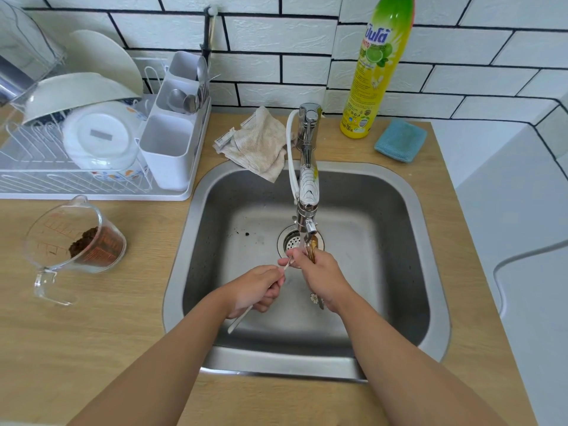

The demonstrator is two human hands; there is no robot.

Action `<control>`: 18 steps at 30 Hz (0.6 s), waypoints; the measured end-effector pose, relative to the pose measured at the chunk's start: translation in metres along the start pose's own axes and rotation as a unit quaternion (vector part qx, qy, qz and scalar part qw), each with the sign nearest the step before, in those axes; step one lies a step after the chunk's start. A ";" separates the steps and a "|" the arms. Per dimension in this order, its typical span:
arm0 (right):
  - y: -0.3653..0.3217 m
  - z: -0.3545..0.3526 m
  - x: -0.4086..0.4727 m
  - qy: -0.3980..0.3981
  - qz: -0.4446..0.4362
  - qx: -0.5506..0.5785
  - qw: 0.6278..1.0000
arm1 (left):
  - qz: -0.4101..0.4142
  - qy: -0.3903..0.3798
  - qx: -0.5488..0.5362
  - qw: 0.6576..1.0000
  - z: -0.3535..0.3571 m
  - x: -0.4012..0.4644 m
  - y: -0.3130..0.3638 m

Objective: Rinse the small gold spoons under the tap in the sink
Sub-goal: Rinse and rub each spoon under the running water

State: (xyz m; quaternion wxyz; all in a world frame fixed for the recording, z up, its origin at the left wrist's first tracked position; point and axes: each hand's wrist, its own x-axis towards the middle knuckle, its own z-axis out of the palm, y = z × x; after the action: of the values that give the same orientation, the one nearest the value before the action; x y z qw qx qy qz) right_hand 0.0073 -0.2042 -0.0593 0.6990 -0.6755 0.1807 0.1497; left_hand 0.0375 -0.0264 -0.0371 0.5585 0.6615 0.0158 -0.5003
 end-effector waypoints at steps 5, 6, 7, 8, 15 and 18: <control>0.002 -0.002 -0.001 0.009 -0.028 -0.002 1.000 | -0.012 0.001 0.004 1.000 -0.002 -0.001 0.000; 0.001 -0.002 -0.001 0.019 -0.024 0.004 1.000 | -0.014 0.001 -0.001 1.000 -0.001 0.000 0.000; 0.001 -0.001 -0.001 0.019 -0.016 0.016 1.000 | -0.015 0.002 -0.008 1.000 0.000 0.000 0.000; 0.001 -0.002 0.000 0.007 -0.005 0.037 0.999 | -0.017 0.002 -0.017 1.000 0.000 0.001 0.001; -0.003 -0.011 0.000 -0.063 0.034 0.101 0.992 | -0.034 -0.035 -0.067 0.997 -0.006 0.003 0.004; -0.003 -0.009 0.002 -0.006 0.044 0.088 0.995 | -0.017 -0.046 -0.022 0.999 -0.002 0.006 -0.001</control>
State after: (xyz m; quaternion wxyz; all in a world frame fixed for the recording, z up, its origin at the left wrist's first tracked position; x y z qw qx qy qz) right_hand 0.0101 -0.2138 -0.0577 0.7496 -0.6017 0.2188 0.1680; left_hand 0.0410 -0.0282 -0.0420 0.5640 0.6249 0.0121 -0.5396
